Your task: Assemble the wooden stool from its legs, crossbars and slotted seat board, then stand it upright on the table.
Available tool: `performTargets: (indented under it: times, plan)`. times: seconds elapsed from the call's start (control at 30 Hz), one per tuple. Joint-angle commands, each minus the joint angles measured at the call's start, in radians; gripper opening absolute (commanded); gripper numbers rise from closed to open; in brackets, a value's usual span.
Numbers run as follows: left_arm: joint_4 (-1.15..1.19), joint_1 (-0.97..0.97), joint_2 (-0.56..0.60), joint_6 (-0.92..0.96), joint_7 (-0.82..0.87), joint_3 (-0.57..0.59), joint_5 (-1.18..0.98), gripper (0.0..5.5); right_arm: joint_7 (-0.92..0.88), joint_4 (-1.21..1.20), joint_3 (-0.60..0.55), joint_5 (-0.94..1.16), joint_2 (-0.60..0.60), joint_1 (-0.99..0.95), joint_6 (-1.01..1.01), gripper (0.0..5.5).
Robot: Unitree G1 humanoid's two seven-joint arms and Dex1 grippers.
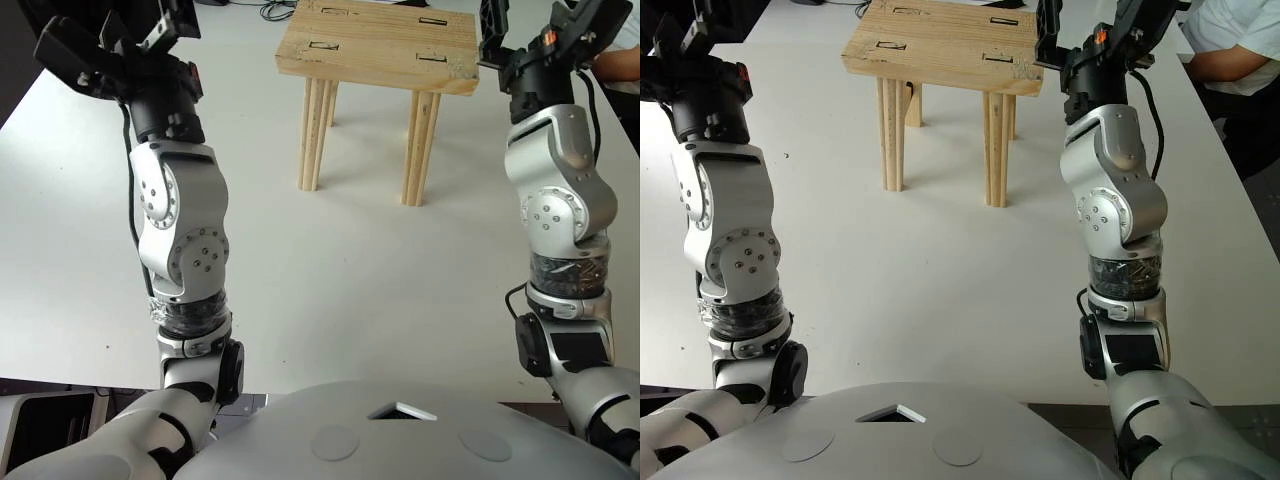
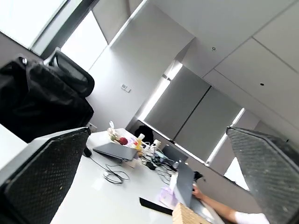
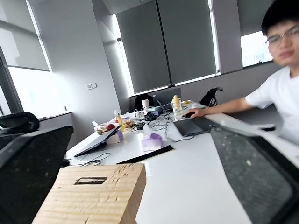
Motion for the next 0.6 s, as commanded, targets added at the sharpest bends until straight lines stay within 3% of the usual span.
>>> performTargets:
  times: [0.03,0.13,0.27,0.37,0.47,0.6]
  plan:
    - [0.150,-0.121,-0.003,0.013,-0.007,-0.203,0.381,5.11,-0.015,0.162,0.200,-0.327,0.144,-0.205,-0.123,5.40]
    - [0.206,-0.175,-0.071,-0.020,0.017,-0.194,0.464,4.56,0.001,0.234,0.242,-0.438,0.220,-0.256,-0.198,4.88]
    - [0.272,-0.222,-0.130,-0.051,0.002,-0.192,0.547,4.52,-0.006,0.243,0.219,-0.510,0.293,-0.248,-0.223,4.31]
    - [0.296,-0.227,-0.150,-0.058,-0.030,-0.175,0.574,4.52,-0.016,0.226,0.198,-0.552,0.336,-0.229,-0.218,4.25]
    - [0.293,-0.221,-0.156,-0.053,-0.046,-0.141,0.594,4.08,-0.030,0.231,0.172,-0.584,0.373,-0.221,-0.206,4.21]
    - [0.279,-0.224,-0.180,-0.010,-0.066,-0.123,0.615,3.84,-0.040,0.223,0.161,-0.620,0.422,-0.205,-0.178,3.64]
